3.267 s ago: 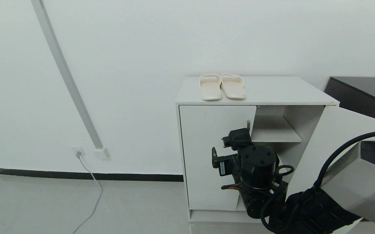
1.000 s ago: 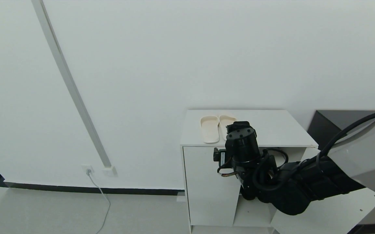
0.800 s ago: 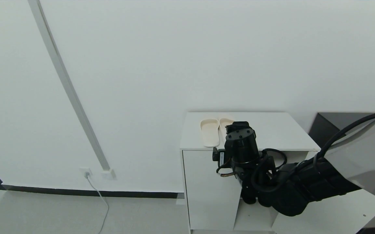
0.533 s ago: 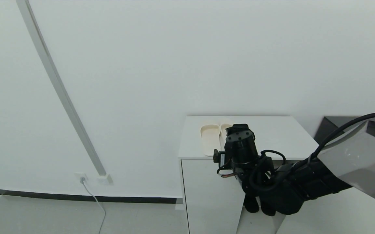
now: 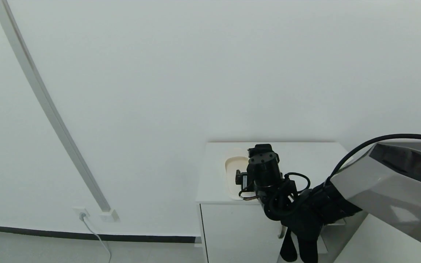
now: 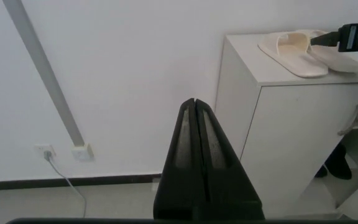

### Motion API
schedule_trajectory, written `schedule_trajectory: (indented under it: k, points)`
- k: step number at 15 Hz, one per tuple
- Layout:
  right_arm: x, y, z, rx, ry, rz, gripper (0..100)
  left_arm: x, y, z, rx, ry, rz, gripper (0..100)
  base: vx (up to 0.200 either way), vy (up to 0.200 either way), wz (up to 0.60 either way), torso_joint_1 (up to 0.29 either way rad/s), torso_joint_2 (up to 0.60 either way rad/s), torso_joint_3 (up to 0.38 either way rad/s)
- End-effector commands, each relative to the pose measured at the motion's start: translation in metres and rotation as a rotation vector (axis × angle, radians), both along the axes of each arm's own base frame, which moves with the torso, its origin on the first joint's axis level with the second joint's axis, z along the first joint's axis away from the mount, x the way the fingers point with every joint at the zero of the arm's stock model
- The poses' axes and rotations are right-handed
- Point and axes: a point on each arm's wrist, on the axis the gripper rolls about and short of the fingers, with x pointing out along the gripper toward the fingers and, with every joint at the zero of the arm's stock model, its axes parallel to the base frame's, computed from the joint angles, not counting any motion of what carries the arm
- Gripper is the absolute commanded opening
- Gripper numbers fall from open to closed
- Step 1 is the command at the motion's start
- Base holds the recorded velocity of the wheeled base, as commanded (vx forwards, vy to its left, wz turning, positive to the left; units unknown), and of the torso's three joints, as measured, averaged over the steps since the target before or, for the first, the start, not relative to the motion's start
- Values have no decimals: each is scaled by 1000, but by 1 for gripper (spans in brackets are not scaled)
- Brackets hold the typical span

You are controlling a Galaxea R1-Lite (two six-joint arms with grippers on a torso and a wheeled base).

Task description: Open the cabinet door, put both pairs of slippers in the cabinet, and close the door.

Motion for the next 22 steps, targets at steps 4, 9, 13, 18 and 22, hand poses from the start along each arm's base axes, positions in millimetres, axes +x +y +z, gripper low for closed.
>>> schedule_trajectory:
  k: [4,9,13,18,22]
  points:
    - [12,6,-25,-14,13,-11,100,0,0,0,-1,2,0,0,0,0,0,0,0,0]
    - [28,10,-35,-17,-6,-19,100,0,0,0,-1,2,1,0,0,0,0,0,0,0]
    - [42,11,-34,-17,-42,2,100,0,0,0,-1,2,0,0,0,0,0,0,0,0]
    - [51,5,-33,-8,-48,-9,100,0,0,0,-1,0,0,0,0,0,0,0,0,0]
    - [50,5,-34,-8,-44,2,0,0,0,0,-1,2,1,0,0,0,0,0,0,0]
